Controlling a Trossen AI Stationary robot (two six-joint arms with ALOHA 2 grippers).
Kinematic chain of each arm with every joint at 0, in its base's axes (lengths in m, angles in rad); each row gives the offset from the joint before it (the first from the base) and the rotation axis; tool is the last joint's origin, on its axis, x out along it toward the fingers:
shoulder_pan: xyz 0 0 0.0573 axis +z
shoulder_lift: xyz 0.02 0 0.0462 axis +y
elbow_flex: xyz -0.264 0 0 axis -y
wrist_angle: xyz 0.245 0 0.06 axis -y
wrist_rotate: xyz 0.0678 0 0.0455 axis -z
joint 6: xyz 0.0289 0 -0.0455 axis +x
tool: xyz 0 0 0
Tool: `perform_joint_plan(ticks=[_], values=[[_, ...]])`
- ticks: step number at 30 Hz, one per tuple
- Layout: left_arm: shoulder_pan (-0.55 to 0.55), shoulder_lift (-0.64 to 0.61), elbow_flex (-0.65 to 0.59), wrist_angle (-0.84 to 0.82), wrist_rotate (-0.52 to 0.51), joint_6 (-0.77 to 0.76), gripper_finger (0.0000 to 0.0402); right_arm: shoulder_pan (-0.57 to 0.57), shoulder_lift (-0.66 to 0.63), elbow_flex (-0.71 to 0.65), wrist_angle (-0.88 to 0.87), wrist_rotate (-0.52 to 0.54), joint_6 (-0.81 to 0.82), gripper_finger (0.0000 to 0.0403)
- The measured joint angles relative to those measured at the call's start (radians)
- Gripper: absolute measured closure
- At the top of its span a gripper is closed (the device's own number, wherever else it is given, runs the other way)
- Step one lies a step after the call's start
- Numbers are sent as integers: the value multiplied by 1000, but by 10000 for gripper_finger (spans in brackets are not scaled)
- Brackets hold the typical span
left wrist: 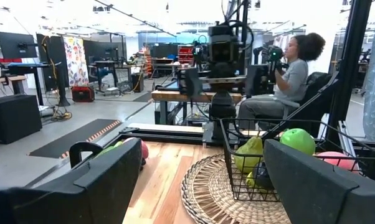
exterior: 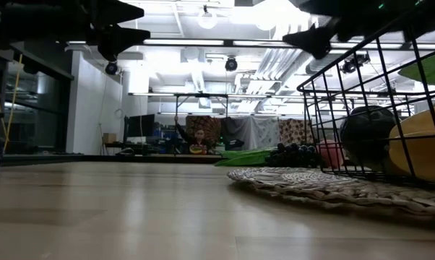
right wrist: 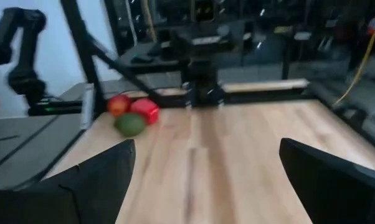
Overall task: Build produce basket
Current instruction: Put the peach into the wire basket
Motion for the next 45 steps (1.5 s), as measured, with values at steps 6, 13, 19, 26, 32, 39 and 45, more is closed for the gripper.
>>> perform_joint_plan(ticks=[6,13,19,26,32,39,45], values=[[0,0,0,0,0,3,76,-83,131,-12,166,9,-18,16],[-2,0,0,-1,0,11,76,-79,260,-12,232,49,-14,16],[-2,0,0,-2,0,16,76,-79,290,-10,278,49,3,16],[-2,0,0,-2,40,72,76,-79,290,-9,311,52,1,16],[-2,0,0,-3,36,81,76,-79,290,-9,312,87,0,16],[-2,0,0,-5,36,82,76,-79,290,-9,315,87,0,16],[-2,0,0,-5,35,82,76,-79,290,-8,315,87,0,16]])
